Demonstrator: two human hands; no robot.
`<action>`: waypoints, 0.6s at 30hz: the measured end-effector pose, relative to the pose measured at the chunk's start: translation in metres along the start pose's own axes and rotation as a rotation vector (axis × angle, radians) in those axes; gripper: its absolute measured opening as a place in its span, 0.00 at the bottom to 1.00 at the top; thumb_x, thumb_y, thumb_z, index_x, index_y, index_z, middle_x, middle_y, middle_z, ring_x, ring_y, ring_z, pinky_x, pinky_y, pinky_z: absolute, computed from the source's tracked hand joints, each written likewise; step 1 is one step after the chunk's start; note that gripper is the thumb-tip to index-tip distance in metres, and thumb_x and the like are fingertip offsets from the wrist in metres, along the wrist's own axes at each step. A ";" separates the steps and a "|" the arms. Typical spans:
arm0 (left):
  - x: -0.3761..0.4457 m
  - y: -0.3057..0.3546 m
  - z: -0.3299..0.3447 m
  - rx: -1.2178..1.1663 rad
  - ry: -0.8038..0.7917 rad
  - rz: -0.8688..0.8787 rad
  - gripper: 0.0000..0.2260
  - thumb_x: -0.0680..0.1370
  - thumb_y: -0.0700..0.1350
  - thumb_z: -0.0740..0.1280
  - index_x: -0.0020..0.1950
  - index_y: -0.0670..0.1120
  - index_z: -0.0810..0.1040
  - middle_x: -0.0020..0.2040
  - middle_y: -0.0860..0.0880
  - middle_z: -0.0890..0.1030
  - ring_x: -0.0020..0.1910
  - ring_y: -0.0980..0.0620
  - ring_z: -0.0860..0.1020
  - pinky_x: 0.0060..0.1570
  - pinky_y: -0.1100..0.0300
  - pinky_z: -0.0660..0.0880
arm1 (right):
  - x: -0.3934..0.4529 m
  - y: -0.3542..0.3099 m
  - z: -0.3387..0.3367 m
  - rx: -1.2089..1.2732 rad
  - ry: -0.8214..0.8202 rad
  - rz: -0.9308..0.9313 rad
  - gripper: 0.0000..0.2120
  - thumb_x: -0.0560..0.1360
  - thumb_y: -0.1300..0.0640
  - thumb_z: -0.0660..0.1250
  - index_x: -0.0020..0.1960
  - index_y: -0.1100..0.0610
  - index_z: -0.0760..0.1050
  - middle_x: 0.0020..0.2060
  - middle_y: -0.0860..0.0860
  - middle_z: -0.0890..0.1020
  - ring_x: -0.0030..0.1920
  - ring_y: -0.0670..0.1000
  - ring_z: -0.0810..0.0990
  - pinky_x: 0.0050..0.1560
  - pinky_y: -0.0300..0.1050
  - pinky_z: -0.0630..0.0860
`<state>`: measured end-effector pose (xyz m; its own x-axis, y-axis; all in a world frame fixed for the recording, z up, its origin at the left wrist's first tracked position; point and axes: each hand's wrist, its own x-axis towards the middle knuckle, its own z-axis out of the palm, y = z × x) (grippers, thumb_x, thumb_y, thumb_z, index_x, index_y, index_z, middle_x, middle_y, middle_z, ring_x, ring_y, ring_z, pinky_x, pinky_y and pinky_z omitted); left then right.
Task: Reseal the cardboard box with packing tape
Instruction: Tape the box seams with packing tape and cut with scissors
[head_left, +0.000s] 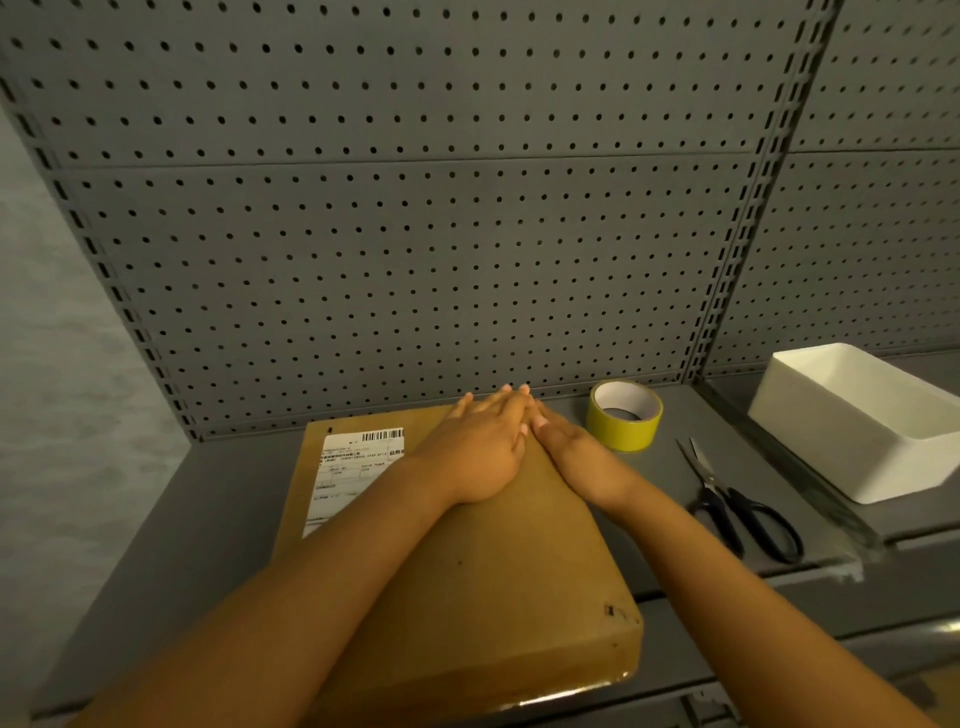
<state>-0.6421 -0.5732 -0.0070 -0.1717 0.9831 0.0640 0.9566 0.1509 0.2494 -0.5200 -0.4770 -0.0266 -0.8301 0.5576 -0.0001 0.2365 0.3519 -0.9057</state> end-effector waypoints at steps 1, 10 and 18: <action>0.000 0.001 0.000 -0.001 0.000 -0.001 0.22 0.84 0.50 0.46 0.78 0.48 0.52 0.79 0.51 0.52 0.77 0.54 0.48 0.76 0.50 0.44 | -0.001 0.000 -0.002 -0.006 -0.007 0.010 0.21 0.83 0.52 0.51 0.76 0.51 0.58 0.72 0.45 0.65 0.71 0.42 0.61 0.72 0.40 0.58; -0.004 0.002 0.002 0.018 0.145 0.028 0.18 0.83 0.47 0.51 0.73 0.50 0.64 0.75 0.52 0.62 0.74 0.53 0.58 0.74 0.52 0.53 | -0.006 0.001 0.001 0.029 0.035 0.018 0.21 0.83 0.51 0.55 0.75 0.54 0.62 0.70 0.49 0.70 0.70 0.45 0.67 0.70 0.44 0.64; -0.006 0.005 -0.001 -0.022 0.131 0.023 0.20 0.83 0.46 0.51 0.76 0.47 0.59 0.76 0.49 0.61 0.75 0.53 0.58 0.74 0.58 0.52 | -0.008 0.000 0.002 0.041 0.048 0.009 0.26 0.81 0.51 0.59 0.76 0.55 0.58 0.71 0.43 0.66 0.69 0.42 0.65 0.66 0.34 0.65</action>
<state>-0.6368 -0.5782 -0.0048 -0.1806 0.9640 0.1954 0.9554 0.1247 0.2679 -0.5148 -0.4826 -0.0278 -0.8027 0.5963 0.0113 0.2218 0.3159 -0.9225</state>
